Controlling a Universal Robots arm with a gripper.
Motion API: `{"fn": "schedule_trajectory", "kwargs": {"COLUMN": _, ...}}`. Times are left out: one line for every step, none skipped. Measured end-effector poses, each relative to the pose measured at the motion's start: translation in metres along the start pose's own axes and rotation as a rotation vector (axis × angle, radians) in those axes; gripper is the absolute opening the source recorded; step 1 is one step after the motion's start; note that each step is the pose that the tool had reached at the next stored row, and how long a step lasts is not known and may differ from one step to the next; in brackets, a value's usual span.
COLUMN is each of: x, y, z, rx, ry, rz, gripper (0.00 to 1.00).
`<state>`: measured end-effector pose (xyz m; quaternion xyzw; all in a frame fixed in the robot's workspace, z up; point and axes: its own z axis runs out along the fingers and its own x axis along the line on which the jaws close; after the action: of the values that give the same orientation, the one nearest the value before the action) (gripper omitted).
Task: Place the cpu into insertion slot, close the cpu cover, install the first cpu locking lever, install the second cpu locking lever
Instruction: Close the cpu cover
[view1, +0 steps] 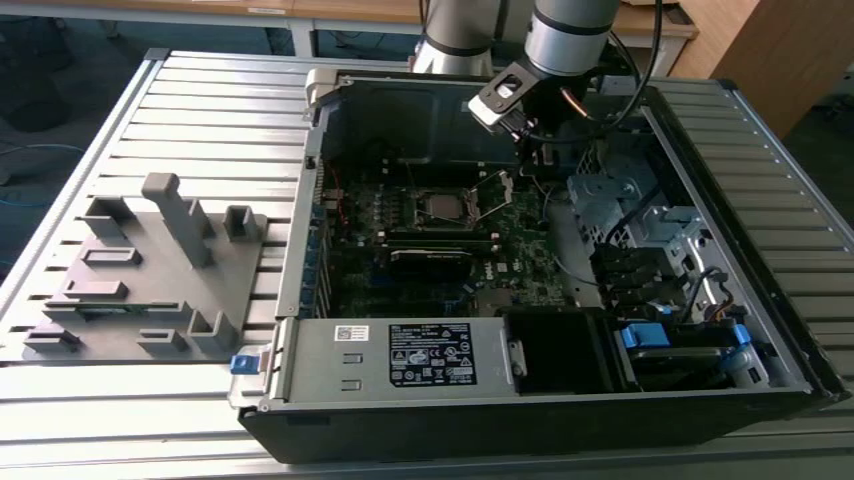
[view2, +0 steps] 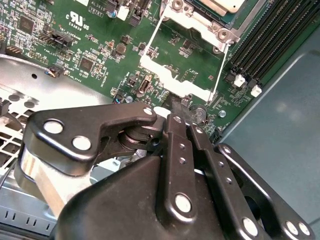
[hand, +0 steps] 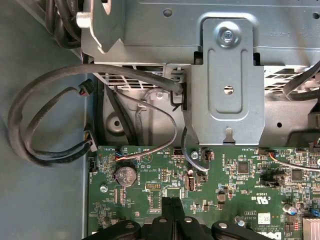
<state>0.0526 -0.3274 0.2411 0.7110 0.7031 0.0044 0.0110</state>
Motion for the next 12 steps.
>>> {"fn": "schedule_trajectory", "kwargs": {"x": 0.0000, "y": 0.0000, "z": 0.0000, "rx": 0.0000, "ry": 0.0000, "rz": 0.000, "gripper": 0.10}}
{"fn": "schedule_trajectory", "kwargs": {"x": 0.0000, "y": -0.0001, "z": 0.0000, "rx": 0.0000, "ry": 0.0000, "rz": 0.000, "gripper": 0.10}}
{"fn": "schedule_trajectory", "kwargs": {"x": 0.0000, "y": -0.0004, "z": 0.0001, "rx": -0.0001, "ry": 0.0002, "rz": 0.000, "gripper": 0.10}}
{"fn": "schedule_trajectory", "kwargs": {"x": 0.0000, "y": -0.0011, "z": 0.0002, "rx": 0.0000, "ry": 0.0004, "rz": 0.000, "gripper": 0.10}}
{"fn": "schedule_trajectory", "kwargs": {"x": 0.0000, "y": -0.0021, "z": 0.0001, "rx": 0.0000, "ry": 0.0003, "rz": 0.000, "gripper": 0.10}}
{"fn": "schedule_trajectory", "kwargs": {"x": 0.0000, "y": -0.0032, "z": 0.0001, "rx": 0.0000, "ry": 0.0001, "rz": 0.000, "gripper": 0.10}}
{"fn": "schedule_trajectory", "kwargs": {"x": 0.0000, "y": -0.0043, "z": 0.0001, "rx": -0.0001, "ry": 0.0001, "rz": 0.000, "gripper": 0.10}}
{"fn": "schedule_trajectory", "kwargs": {"x": 0.0000, "y": -0.0056, "z": 0.0001, "rx": -0.0001, "ry": 0.0000, "rz": 0.000, "gripper": 0.10}}
{"fn": "schedule_trajectory", "kwargs": {"x": 0.0000, "y": -0.0071, "z": 0.0001, "rx": -0.0002, "ry": 0.0000, "rz": 0.000, "gripper": 0.10}}
{"fn": "schedule_trajectory", "kwargs": {"x": -0.0001, "y": -0.0089, "z": 0.0001, "rx": -0.0003, "ry": 0.0001, "rz": 0.000, "gripper": 0.10}}
{"fn": "schedule_trajectory", "kwargs": {"x": -0.0001, "y": -0.0109, "z": 0.0000, "rx": -0.0006, "ry": 0.0001, "rz": 0.000, "gripper": 0.10}}
{"fn": "schedule_trajectory", "kwargs": {"x": -0.0001, "y": -0.0128, "z": 0.0000, "rx": -0.0010, "ry": 0.0001, "rz": 0.000, "gripper": 0.10}}
